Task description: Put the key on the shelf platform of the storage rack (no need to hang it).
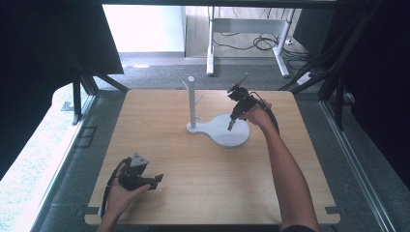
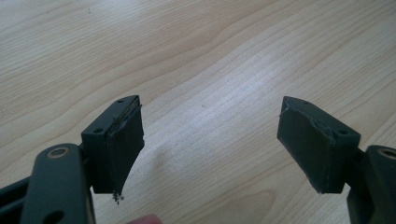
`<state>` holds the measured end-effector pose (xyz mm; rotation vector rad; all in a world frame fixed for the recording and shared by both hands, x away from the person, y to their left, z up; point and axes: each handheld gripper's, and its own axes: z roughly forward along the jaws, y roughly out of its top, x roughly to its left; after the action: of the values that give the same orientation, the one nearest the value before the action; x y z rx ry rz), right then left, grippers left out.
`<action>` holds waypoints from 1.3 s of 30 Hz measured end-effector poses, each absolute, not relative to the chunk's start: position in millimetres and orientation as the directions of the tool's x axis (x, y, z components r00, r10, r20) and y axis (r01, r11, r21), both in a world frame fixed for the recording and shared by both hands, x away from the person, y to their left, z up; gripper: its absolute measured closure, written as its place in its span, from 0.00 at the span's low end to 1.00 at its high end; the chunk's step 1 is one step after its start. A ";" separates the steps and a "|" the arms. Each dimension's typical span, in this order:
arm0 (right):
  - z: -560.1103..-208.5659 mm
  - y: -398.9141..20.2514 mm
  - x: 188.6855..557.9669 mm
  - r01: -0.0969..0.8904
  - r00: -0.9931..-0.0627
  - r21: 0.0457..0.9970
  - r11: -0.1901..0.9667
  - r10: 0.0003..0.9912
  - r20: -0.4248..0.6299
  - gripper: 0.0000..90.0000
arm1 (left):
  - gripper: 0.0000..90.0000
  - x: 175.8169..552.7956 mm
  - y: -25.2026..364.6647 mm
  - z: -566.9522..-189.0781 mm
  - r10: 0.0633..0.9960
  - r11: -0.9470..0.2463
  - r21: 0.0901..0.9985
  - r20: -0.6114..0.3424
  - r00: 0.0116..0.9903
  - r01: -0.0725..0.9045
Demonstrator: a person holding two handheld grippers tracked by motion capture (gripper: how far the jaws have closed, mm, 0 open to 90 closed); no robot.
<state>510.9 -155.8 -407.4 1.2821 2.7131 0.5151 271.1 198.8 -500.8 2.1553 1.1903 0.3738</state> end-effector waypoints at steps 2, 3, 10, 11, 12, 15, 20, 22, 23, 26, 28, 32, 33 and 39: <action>-410.1 -156.1 513.8 0.739 -0.635 0.340 0.582 0.770 0.060 1.00 | 0.26 271.1 198.8 -500.8 0.833 -0.386 0.653 -0.057 0.550 0.651; -411.7 -156.3 515.3 0.742 -0.632 0.336 0.580 0.773 0.062 1.00 | 0.26 271.1 199.0 -500.8 0.834 -0.384 0.654 -0.058 0.549 0.652; -426.3 -156.4 522.1 0.755 -0.617 0.326 0.569 0.785 0.057 1.00 | 0.26 270.8 200.0 -500.3 0.838 -0.376 0.656 -0.061 0.542 0.655; -428.9 -156.2 522.8 0.755 -0.615 0.329 0.567 0.786 0.057 1.00 | 0.26 270.7 199.7 -500.3 0.838 -0.375 0.656 -0.061 0.542 0.655; -430.2 -156.1 523.3 0.758 -0.614 0.325 0.566 0.787 0.060 1.00 | 0.26 270.6 199.2 -500.4 0.838 -0.376 0.656 -0.061 0.543 0.654; -435.7 -155.7 525.1 0.760 -0.610 0.331 0.559 0.789 0.068 1.00 | 0.26 270.4 198.2 -500.4 0.835 -0.381 0.655 -0.059 0.547 0.653; -446.7 -151.1 525.1 0.758 -0.616 0.322 0.568 0.785 0.065 0.99 | 0.26 270.5 197.8 -500.7 0.836 -0.382 0.654 -0.057 0.546 0.653; -450.8 -149.0 525.2 0.759 -0.615 0.320 0.567 0.785 0.070 0.99 | 0.26 270.4 197.6 -500.7 0.835 -0.382 0.654 -0.057 0.547 0.653; -451.9 -148.5 525.4 0.760 -0.614 0.320 0.565 0.786 0.071 0.99 | 0.26 270.4 197.5 -500.7 0.835 -0.383 0.654 -0.057 0.547 0.653; -456.3 -147.5 526.6 0.762 -0.612 0.319 0.564 0.788 0.069 0.99 | 0.26 270.7 197.3 -501.2 0.835 -0.385 0.652 -0.056 0.548 0.653; -459.1 -147.3 527.2 0.763 -0.612 0.315 0.564 0.787 0.073 0.99 | 0.25 270.7 197.3 -501.2 0.834 -0.385 0.653 -0.055 0.548 0.652; -462.3 -146.8 526.9 0.762 -0.615 0.318 0.564 0.784 0.082 0.98 | 0.25 270.9 197.8 -501.3 0.835 -0.385 0.652 -0.055 0.547 0.654; -462.0 -146.7 526.4 0.760 -0.616 0.325 0.563 0.783 0.083 0.96 | 0.25 271.1 198.3 -501.3 0.835 -0.386 0.651 -0.054 0.547 0.653; -451.1 -151.6 521.5 0.748 -0.620 0.366 0.554 0.780 0.087 0.77 | 0.25 270.9 197.7 -501.3 0.835 -0.386 0.651 -0.055 0.547 0.654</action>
<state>521.5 -151.6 -451.1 1.3270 2.6930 0.5709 270.9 197.7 -501.3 2.1577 1.1947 0.3747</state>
